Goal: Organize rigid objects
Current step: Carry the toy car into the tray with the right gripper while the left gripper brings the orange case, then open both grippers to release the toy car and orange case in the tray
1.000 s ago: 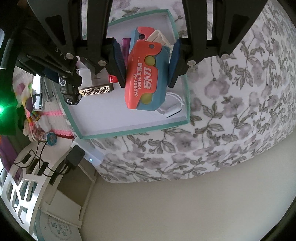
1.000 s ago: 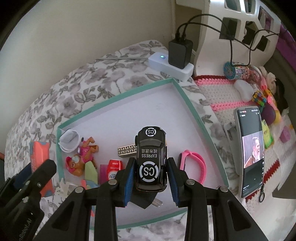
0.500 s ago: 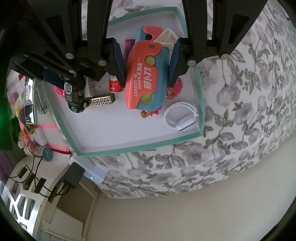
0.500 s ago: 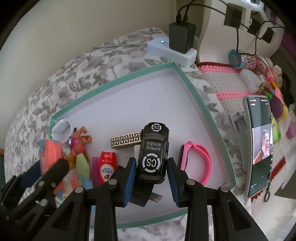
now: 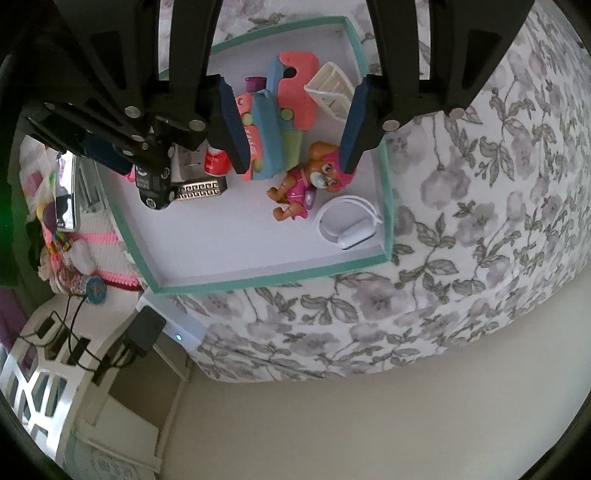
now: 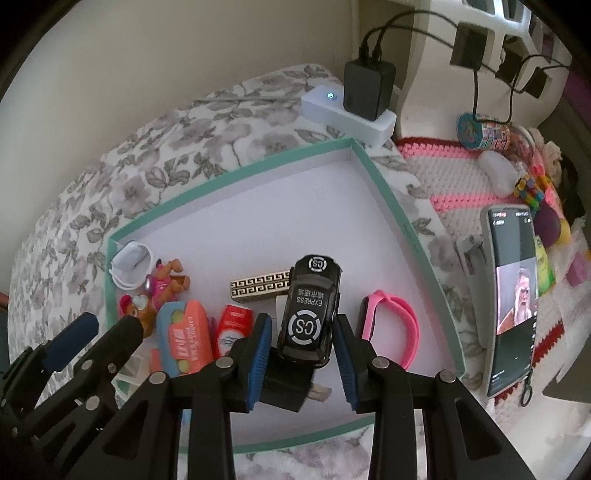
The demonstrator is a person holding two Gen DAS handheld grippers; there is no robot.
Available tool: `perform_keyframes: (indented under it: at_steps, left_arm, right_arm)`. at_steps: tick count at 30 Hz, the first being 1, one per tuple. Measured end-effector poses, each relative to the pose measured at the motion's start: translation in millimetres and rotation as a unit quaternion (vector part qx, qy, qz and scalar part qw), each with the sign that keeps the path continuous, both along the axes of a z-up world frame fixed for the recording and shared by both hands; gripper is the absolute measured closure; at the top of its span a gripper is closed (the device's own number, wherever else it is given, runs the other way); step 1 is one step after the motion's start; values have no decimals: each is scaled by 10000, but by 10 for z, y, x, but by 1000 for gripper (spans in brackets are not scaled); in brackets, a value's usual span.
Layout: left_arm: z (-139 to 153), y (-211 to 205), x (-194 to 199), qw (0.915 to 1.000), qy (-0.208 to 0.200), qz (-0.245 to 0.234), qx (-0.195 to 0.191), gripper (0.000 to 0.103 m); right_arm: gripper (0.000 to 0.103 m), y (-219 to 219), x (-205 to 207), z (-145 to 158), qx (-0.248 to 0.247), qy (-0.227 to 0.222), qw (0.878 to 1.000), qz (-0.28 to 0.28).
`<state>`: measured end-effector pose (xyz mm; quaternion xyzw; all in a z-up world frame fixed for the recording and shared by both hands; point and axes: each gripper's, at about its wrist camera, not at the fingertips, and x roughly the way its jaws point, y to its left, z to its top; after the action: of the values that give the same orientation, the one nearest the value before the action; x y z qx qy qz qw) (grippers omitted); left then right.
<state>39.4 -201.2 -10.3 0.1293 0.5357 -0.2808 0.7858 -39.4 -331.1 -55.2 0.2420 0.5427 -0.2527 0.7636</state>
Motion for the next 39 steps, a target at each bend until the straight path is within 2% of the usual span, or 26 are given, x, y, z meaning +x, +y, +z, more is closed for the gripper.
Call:
perform_keyframes:
  at_steps: [6, 7, 9, 13, 15, 16, 18, 19, 20, 27, 31, 33, 35, 39]
  left_arm:
    - [95, 186, 136, 9994, -113, 337, -57, 47]
    - [95, 214, 160, 9992, -121, 390, -44, 45]
    - [82, 288, 223, 9984, -139, 545, 21, 39]
    - [9, 459, 354, 9952, -171, 926, 248, 36]
    - [-31, 532, 407, 9933, -184, 1080, 360, 36]
    - [-55, 565, 434, 9924, -194, 1145, 408, 36]
    - [-98, 607, 477, 9908, -197, 1247, 483, 29]
    - [-120, 629, 497, 9901, -193, 1293, 514, 18]
    - [-134, 648, 509, 9894, -199, 1334, 534, 15]
    - [-241, 749, 591, 9857, -220, 1512, 716, 11]
    - [-290, 814, 624, 9837, -215, 1616, 763, 10]
    - [-309, 847, 639, 9831, -223, 1648, 767, 3]
    - [-330, 883, 654, 9828, -207, 1673, 750, 2]
    - [-380, 918, 651, 9858, 44, 1584, 561, 2]
  right_arm:
    - [63, 14, -8, 180, -196, -160, 9997, 3]
    - [60, 24, -5, 202, -235, -170, 9996, 12]
    - [43, 47, 11, 229, -337, -153, 9993, 39]
    - [39, 101, 58, 196, -427, -39, 9990, 137]
    - [29, 119, 78, 156, -445, 33, 9989, 169]
    - [27, 128, 84, 139, -466, 65, 9987, 178]
    - [21, 142, 97, 114, -495, 104, 9985, 232]
    - [20, 151, 105, 105, -520, 112, 9983, 259]
    - [16, 156, 109, 100, -535, 114, 9981, 276]
    - [1, 211, 151, 71, -597, 96, 9973, 414]
    - [0, 248, 185, 58, -669, 143, 9962, 539]
    - [0, 265, 203, 44, -684, 150, 9959, 581]
    - [0, 281, 214, 32, -689, 167, 9956, 606]
    - [0, 346, 237, 18, -744, 209, 9947, 683]
